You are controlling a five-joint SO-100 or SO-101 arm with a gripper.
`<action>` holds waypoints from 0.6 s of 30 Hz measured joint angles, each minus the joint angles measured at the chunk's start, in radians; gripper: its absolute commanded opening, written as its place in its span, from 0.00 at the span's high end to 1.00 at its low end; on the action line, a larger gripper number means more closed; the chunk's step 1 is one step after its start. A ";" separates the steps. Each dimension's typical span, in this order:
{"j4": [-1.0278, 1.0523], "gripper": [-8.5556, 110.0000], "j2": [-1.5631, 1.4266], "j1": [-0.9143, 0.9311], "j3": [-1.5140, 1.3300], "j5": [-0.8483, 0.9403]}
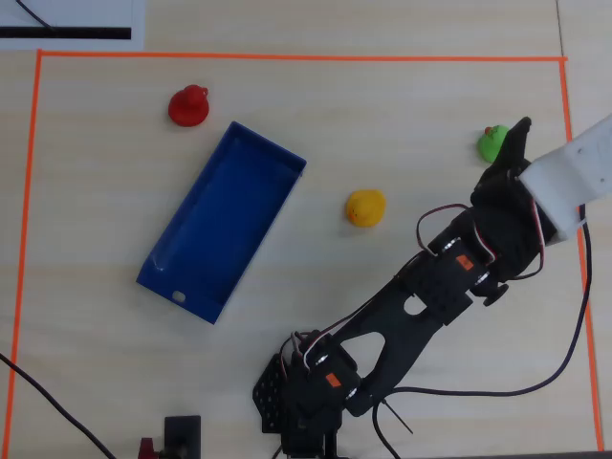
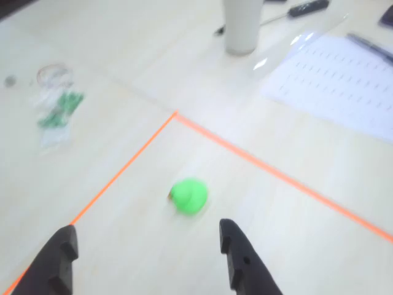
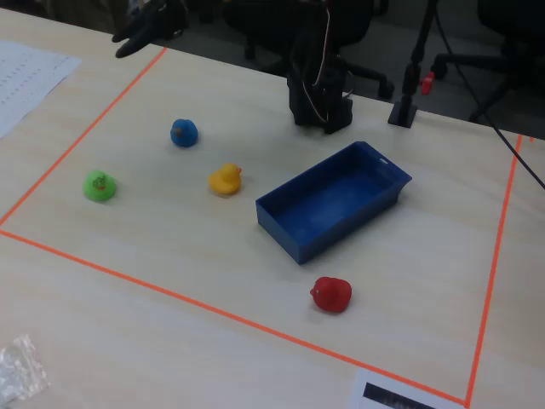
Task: Grasp blue duck and put it into box.
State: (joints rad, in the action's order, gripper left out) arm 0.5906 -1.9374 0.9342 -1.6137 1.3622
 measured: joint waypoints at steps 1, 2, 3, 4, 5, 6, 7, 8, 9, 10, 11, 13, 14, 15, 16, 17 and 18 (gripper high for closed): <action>-0.026 0.66 0.026 0.021 0.000 0.003; -0.049 0.66 0.052 0.043 0.000 0.006; -0.072 0.66 0.071 0.064 -0.002 0.014; -0.098 0.66 0.077 0.089 -0.020 0.025; -0.127 0.66 0.078 0.114 -0.049 0.037; -0.163 0.66 0.078 0.146 -0.091 0.055; -0.196 0.66 0.078 0.170 -0.133 0.074; -0.230 0.66 0.078 0.192 -0.186 0.095; -0.265 0.66 0.078 0.212 -0.239 0.115; -0.298 0.66 0.078 0.229 -0.291 0.132; -0.331 0.66 0.078 0.242 -0.342 0.147; -0.391 0.66 0.078 0.264 -0.440 0.179; -0.414 0.66 0.077 0.275 -0.486 0.192; -0.436 0.66 0.069 0.287 -0.532 0.206; -0.451 0.66 0.054 0.301 -0.575 0.213; -0.460 0.66 0.038 0.314 -0.612 0.221; -0.466 0.66 0.020 0.327 -0.649 0.225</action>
State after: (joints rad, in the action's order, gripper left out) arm 0.1243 -1.9175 1.2609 -2.2626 1.5877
